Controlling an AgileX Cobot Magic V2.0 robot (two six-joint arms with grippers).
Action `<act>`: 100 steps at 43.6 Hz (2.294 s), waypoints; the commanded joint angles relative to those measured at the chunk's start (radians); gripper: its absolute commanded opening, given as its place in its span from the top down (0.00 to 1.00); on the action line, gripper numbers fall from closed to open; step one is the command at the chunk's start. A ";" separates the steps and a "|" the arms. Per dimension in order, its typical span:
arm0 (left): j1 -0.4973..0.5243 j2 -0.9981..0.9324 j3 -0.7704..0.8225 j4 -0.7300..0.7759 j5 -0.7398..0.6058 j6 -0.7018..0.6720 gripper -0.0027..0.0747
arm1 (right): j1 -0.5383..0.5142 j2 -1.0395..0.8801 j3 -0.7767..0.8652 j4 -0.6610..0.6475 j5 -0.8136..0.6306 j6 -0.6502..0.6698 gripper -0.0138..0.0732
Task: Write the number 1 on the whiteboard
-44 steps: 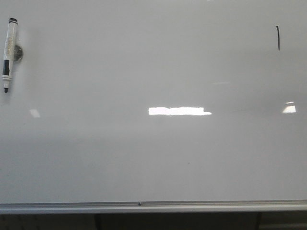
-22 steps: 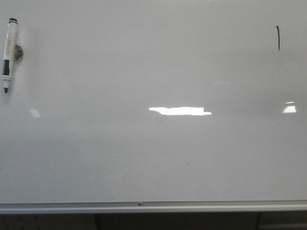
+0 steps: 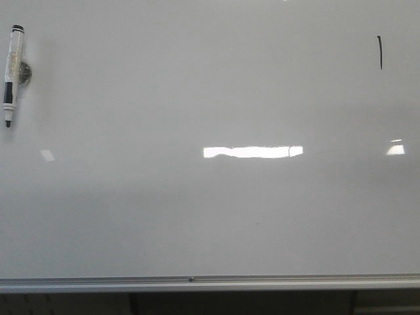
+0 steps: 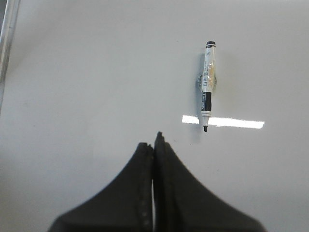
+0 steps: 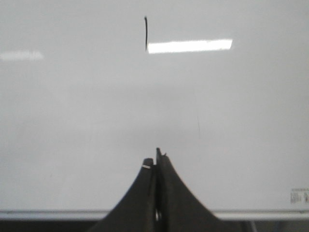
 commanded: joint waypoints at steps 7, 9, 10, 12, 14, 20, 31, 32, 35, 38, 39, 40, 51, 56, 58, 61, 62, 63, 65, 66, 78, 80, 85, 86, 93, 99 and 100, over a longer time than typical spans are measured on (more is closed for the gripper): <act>-0.005 -0.019 0.021 -0.008 -0.082 -0.005 0.99 | -0.054 -0.156 0.254 -0.005 -0.460 0.000 0.92; -0.005 -0.019 0.021 -0.008 -0.082 -0.005 0.99 | -0.065 -0.176 0.286 -0.005 -0.489 0.000 0.92; -0.005 -0.019 0.021 -0.008 -0.082 -0.005 0.99 | -0.071 -0.176 0.301 -0.005 -0.508 0.000 0.92; -0.005 -0.019 0.021 -0.008 -0.082 -0.005 0.99 | -0.083 -0.174 0.331 0.004 -0.545 0.005 0.92; -0.005 -0.017 0.021 -0.008 -0.082 -0.005 0.99 | -0.096 -0.175 0.333 0.021 -0.536 0.019 0.92; -0.005 -0.017 0.021 -0.008 -0.082 -0.005 0.99 | -0.110 -0.174 0.334 0.035 -0.535 0.026 0.92; -0.005 -0.017 0.021 -0.008 -0.082 -0.005 0.99 | -0.110 -0.174 0.334 0.035 -0.535 0.026 0.92; -0.005 -0.017 0.021 -0.008 -0.082 -0.005 0.99 | -0.110 -0.174 0.334 0.035 -0.535 0.026 0.92; -0.005 -0.017 0.021 -0.008 -0.082 -0.005 0.99 | -0.110 -0.174 0.334 0.035 -0.537 0.026 0.92; -0.005 -0.017 0.021 -0.008 -0.082 -0.005 0.99 | -0.110 -0.174 0.334 0.041 -0.534 0.012 0.92; -0.005 -0.017 0.021 -0.008 -0.082 -0.005 0.99 | -0.108 -0.174 0.334 0.051 -0.534 -0.002 0.92; -0.005 -0.017 0.021 -0.008 -0.082 -0.005 0.99 | -0.108 -0.174 0.334 0.059 -0.534 -0.020 0.92; -0.005 -0.017 0.021 -0.008 -0.082 -0.005 0.99 | -0.106 -0.175 0.334 0.174 -0.555 -0.245 0.92; -0.005 -0.017 0.021 -0.008 -0.082 -0.005 0.99 | -0.097 -0.175 0.334 0.170 -0.568 -0.222 0.92; -0.005 -0.017 0.021 -0.008 -0.082 -0.005 0.99 | -0.083 -0.175 0.334 0.161 -0.568 -0.222 0.92; -0.005 -0.017 0.021 -0.008 -0.082 -0.005 0.99 | -0.065 -0.175 0.334 0.142 -0.568 -0.222 0.92; -0.005 -0.017 0.021 -0.008 -0.082 -0.005 0.99 | -0.061 -0.175 0.334 0.136 -0.568 -0.222 0.92; -0.005 -0.017 0.021 -0.008 -0.082 -0.005 0.99 | -0.058 -0.175 0.334 0.132 -0.568 -0.222 0.92; -0.005 -0.017 0.021 -0.008 -0.082 -0.005 0.99 | -0.056 -0.175 0.334 0.131 -0.568 -0.222 0.92; -0.005 -0.017 0.021 -0.008 -0.082 -0.005 0.99 | -0.056 -0.175 0.334 0.131 -0.569 -0.222 0.92; -0.005 -0.017 0.021 -0.008 -0.082 -0.005 0.99 | -0.057 -0.175 0.334 0.131 -0.590 -0.219 0.92; -0.005 -0.017 0.021 -0.008 -0.082 -0.005 0.99 | -0.057 -0.175 0.334 0.131 -0.590 -0.219 0.92; -0.005 -0.017 0.021 -0.008 -0.082 -0.005 0.99 | -0.057 -0.175 0.334 0.131 -0.587 -0.219 0.92; -0.005 -0.017 0.021 -0.008 -0.082 -0.005 0.99 | -0.057 -0.175 0.334 0.131 -0.587 -0.219 0.92; -0.005 -0.017 0.021 -0.008 -0.082 -0.005 0.99 | -0.057 -0.175 0.334 0.131 -0.585 -0.219 0.92; -0.005 -0.017 0.021 -0.008 -0.082 -0.005 0.99 | -0.057 -0.174 0.334 0.131 -0.585 -0.219 0.92; -0.005 -0.017 0.021 -0.008 -0.082 -0.005 0.99 | -0.057 -0.174 0.334 0.131 -0.585 -0.219 0.92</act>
